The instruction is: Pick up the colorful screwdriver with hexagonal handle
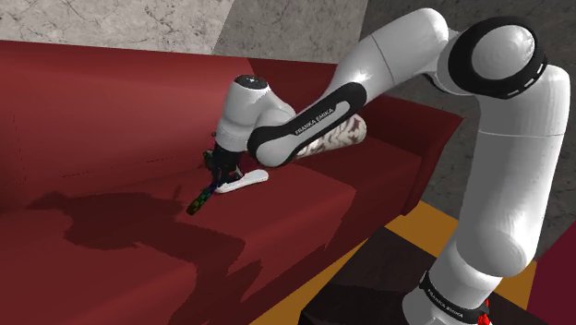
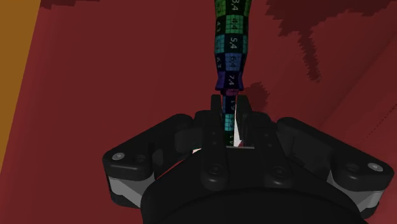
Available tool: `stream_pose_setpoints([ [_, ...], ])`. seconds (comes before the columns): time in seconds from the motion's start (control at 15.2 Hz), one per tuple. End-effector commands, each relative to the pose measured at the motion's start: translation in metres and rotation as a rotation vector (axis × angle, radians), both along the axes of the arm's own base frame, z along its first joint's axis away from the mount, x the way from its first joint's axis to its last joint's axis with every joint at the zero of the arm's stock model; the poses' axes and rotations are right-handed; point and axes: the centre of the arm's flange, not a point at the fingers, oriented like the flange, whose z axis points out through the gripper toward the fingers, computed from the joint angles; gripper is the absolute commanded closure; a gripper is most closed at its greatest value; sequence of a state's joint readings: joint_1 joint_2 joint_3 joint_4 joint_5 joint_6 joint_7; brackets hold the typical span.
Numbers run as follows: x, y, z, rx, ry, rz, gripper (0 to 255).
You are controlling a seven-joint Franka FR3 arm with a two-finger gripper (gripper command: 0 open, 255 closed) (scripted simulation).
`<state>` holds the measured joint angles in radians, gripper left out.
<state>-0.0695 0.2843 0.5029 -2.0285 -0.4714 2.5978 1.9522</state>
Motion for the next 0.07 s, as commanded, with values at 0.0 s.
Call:
stream_pose_setpoints([
  [0.0, 0.0003, 0.0006, 0.0039, 0.000, 0.001, 0.000, 255],
])
